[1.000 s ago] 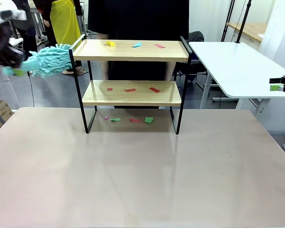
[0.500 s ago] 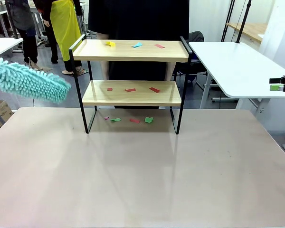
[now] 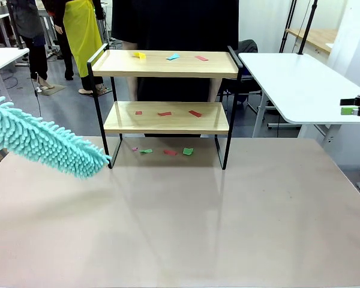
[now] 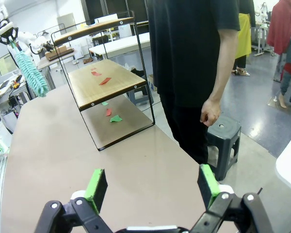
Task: Clean the shelf.
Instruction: Clean the specific section of the Shelf indicated by the human with the Duster.
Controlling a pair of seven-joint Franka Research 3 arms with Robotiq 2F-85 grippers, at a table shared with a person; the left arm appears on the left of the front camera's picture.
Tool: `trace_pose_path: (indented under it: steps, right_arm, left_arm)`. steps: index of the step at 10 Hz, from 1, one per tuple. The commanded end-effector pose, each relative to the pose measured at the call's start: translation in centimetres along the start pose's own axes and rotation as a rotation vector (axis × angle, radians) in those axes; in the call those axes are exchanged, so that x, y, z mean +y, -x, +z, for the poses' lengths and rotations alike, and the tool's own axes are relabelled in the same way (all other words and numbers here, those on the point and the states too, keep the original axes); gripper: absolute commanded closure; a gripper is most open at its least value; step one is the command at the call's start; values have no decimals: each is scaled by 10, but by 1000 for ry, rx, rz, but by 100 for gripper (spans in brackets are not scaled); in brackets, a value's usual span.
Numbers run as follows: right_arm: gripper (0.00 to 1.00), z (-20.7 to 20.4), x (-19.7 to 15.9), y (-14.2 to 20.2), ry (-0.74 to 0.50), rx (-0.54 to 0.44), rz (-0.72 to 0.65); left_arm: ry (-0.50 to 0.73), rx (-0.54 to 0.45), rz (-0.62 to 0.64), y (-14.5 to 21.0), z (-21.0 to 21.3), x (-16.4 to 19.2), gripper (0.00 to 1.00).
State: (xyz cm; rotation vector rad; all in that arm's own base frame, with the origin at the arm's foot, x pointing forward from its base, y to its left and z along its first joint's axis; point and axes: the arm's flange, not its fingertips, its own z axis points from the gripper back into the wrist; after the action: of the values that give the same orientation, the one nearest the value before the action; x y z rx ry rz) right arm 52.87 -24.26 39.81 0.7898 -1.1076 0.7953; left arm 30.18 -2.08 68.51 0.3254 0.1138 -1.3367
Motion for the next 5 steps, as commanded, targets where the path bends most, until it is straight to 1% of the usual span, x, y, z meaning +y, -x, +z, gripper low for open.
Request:
trace_pose_path:
  steps: [1,2,3,4,5]
  right_arm:
    - [0,-1,2,-2,1,-1,3]
    - [0,-1,2,-2,1,-1,3]
    - [0,-1,2,-2,1,-1,3]
    - [0,-1,2,-2,1,-1,3]
    - [0,-1,2,-2,1,-1,3]
  left_arm:
    - [-53,1,-121,6,-4,-12,86]
    - [-71,-1,-216,3,-7,-19,86]
    - [-79,0,-245,-1,-8,-24,86]
    - [-80,6,-254,0,-12,-25,86]
    - [-63,-16,-203,-2,-13,-20,86]
